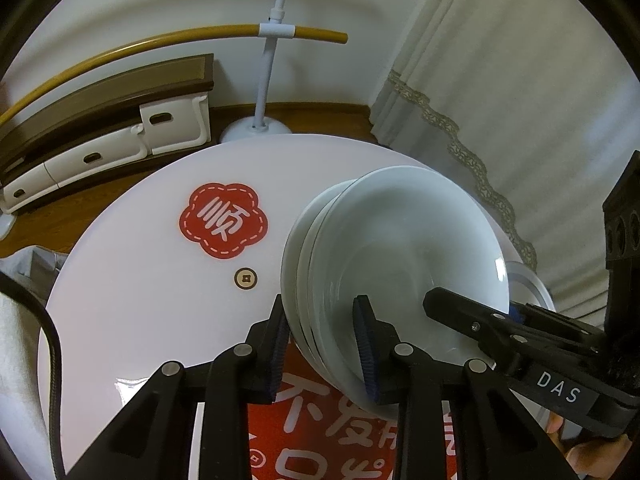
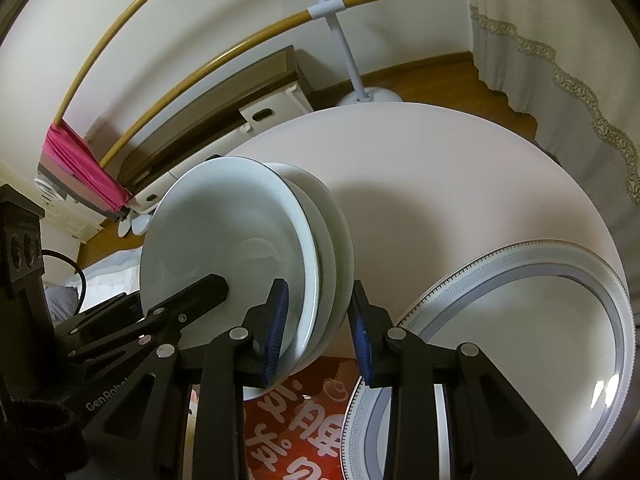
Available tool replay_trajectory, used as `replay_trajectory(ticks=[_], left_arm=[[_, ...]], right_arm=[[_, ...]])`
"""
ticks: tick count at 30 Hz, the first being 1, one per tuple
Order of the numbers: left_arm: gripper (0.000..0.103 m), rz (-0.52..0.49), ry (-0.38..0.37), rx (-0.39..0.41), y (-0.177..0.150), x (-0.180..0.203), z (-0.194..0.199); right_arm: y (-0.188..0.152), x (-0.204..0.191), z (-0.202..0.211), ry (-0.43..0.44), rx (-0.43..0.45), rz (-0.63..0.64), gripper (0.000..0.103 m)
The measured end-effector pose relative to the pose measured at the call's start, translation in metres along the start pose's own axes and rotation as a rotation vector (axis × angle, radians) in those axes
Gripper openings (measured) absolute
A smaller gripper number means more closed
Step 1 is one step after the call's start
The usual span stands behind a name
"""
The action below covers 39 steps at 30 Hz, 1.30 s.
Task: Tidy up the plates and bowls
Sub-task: 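Lift the pinched white bowl stack off the table with the right gripper, then carry the bowl stack over the grey-rimmed plate stack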
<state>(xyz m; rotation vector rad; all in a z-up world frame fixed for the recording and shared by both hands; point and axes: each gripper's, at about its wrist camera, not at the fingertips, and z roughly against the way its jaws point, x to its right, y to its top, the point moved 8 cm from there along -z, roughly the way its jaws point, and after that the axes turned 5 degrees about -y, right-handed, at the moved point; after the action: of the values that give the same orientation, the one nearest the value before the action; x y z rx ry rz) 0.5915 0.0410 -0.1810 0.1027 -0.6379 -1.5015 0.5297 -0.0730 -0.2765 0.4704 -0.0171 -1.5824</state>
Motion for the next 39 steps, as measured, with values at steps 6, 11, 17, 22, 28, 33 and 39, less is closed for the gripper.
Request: replay_trajectory(ticks=[6,11,17,22,28,33,39], left_arm=[[0.025,0.022,-0.006,-0.004,-0.003,-0.002,0.003],[0.024,0.037,-0.002,-0.004,-0.004,-0.005,0.007],[0.024,0.046,0.003,-0.006,-0.007,-0.007,0.012],[0.024,0.052,0.003,-0.004,-0.013,-0.007,0.019],[0.024,0.062,0.002,0.009,-0.024,-0.008,0.029],[0.024,0.065,0.006,0.024,-0.034,-0.007,0.043],[0.024,0.053,0.014,0.055,-0.044,0.004,0.068]], right_arm=[[-0.002,-0.004,0.002,-0.028,0.010,0.016,0.030],[-0.004,-0.009,0.002,-0.021,0.001,0.021,0.030],[-0.004,-0.009,0.001,-0.010,-0.009,0.018,0.030],[-0.007,-0.009,0.004,-0.007,-0.011,0.023,0.030],[-0.014,-0.009,0.012,-0.001,-0.010,0.034,0.030],[-0.020,-0.012,0.020,0.010,-0.009,0.043,0.030],[-0.029,-0.017,0.040,0.026,0.018,0.057,0.030]])
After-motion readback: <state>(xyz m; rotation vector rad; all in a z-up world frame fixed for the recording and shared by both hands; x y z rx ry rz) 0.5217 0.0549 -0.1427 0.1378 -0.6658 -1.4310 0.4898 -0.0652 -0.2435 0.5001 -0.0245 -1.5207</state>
